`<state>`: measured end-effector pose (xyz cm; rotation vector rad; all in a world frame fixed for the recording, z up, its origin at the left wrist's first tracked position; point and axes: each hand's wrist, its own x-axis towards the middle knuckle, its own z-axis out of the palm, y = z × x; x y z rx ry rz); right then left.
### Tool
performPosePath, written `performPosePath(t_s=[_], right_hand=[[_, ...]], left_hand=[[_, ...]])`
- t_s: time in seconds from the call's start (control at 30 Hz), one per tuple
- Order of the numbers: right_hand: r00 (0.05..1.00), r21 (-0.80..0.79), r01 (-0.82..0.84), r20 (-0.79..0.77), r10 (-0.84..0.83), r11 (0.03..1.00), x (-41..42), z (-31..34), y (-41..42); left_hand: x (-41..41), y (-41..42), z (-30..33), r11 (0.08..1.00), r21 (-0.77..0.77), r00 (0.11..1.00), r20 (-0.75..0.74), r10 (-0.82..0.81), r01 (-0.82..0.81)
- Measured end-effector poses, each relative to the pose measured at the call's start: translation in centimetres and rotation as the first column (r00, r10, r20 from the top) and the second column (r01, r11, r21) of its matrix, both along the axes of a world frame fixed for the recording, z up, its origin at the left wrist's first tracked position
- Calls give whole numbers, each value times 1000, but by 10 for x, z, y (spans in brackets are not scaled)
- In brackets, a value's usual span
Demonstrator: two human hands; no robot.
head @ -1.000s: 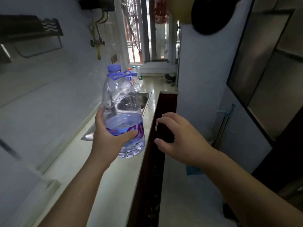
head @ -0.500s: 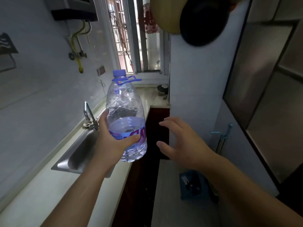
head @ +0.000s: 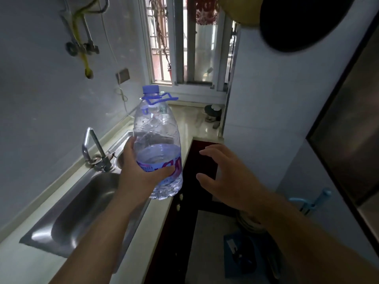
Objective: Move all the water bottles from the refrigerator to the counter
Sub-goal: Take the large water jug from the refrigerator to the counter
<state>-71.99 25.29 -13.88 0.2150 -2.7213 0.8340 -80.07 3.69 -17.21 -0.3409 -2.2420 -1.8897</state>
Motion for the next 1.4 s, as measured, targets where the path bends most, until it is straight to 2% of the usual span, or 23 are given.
performPosePath(t_s=[0.3,0.57,0.73,0.97,1.2,1.4], right_hand=[[1000,-19,14,-18,-14,1000,-162,23,21],[998,11,-42,-41,43,999,-260,24,35],[991,-3,-113,-74,112,994,-326,20,46],[978,-91,-206,-56,201,974,-433,-19,78],[967,-144,-255,-51,250,956,-549,-38,127],[953,-210,-293,12,302,933,-624,-55,161]], left_hand=[[-158,16,5,999,15,999,-6,-44,44],[-241,26,10,999,52,1000,-10,-9,9],[-289,37,6,1000,5,1000,2,23,-23],[-370,76,-26,985,-10,985,36,171,-171],[-471,129,-60,953,-102,949,109,294,-284],[-539,171,-94,914,-143,914,96,394,-379]])
